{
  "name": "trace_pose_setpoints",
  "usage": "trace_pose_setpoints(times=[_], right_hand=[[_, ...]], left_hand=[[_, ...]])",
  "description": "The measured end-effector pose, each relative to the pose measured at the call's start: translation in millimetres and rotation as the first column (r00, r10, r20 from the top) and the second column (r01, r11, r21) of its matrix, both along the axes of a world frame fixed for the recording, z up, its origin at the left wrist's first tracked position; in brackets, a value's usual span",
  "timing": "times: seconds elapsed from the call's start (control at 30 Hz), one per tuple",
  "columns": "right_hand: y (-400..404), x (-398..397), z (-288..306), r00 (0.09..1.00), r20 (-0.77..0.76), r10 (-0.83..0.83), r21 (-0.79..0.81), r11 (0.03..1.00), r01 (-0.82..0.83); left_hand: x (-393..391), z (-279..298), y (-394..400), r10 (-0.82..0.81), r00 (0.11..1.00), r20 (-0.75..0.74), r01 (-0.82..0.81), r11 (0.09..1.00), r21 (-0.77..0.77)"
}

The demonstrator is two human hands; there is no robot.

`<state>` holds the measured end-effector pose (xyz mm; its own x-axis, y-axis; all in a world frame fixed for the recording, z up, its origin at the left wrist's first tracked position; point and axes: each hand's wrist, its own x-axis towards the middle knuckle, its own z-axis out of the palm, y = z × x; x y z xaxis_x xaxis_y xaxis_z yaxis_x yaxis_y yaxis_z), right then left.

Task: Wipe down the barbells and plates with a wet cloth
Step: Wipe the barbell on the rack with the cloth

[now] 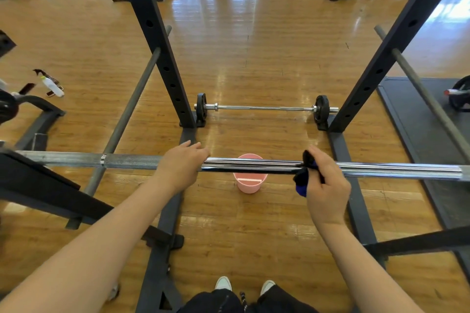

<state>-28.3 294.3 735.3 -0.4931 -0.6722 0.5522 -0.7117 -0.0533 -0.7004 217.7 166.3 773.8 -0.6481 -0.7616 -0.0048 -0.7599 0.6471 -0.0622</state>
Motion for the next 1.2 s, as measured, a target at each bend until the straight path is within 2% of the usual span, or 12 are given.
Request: trace_pose_setpoints(times=[0.1,0.23,0.33,0.43,0.53,0.6,0.73,0.87,1.0,1.07,1.2], right_hand=[[-1,5,-1,0.990,-0.129,0.055,0.014,0.998,-0.053],[-16,25,-6,0.898,-0.357,0.257,0.092,0.966,-0.240],[-11,5,-17,0.852,-0.455,0.260,0.094,0.965,-0.245],[8,-24,-21,0.897,-0.422,0.132,0.065,0.991,-0.116],[7,-17,-10,0.946,-0.320,0.045,0.029,0.999,-0.038],[-8,8,-3,0.941,-0.317,0.122,0.010,0.992,-0.125],[-23,35,-9,0.851,-0.434,0.296,0.078,0.953,-0.292],[-6,-4,-17,0.880,-0.435,0.194,0.059,0.981,-0.187],[1,-13,-4,0.953,-0.289,0.087,0.079,0.995,-0.067],[-10,9,13,0.954,-0.261,0.145,0.089,0.988,-0.125],[-31,40,20,0.877,-0.369,0.307,0.170,0.950,-0.261]], left_hand=[[-1,5,0,0.001,0.999,0.039,-0.003,0.999,0.040],[8,-9,-1,-0.047,0.999,0.018,0.050,0.987,-0.155],[9,-14,-2,-0.053,0.996,-0.065,0.042,0.985,-0.166],[8,-15,-2,-0.056,0.994,-0.097,0.039,0.986,-0.165],[8,-16,-2,-0.056,0.992,-0.110,0.036,0.985,-0.171],[8,-16,-2,-0.056,0.991,-0.120,0.036,0.986,-0.164],[9,-16,-1,-0.065,0.989,-0.136,0.042,0.985,-0.167],[9,-16,-1,-0.064,0.986,-0.154,0.037,0.984,-0.173],[9,-19,-1,-0.068,0.983,-0.169,0.036,0.982,-0.186],[10,-21,-1,-0.070,0.982,-0.177,0.034,0.980,-0.197],[11,-22,-2,-0.079,0.979,-0.189,0.037,0.976,-0.216]])
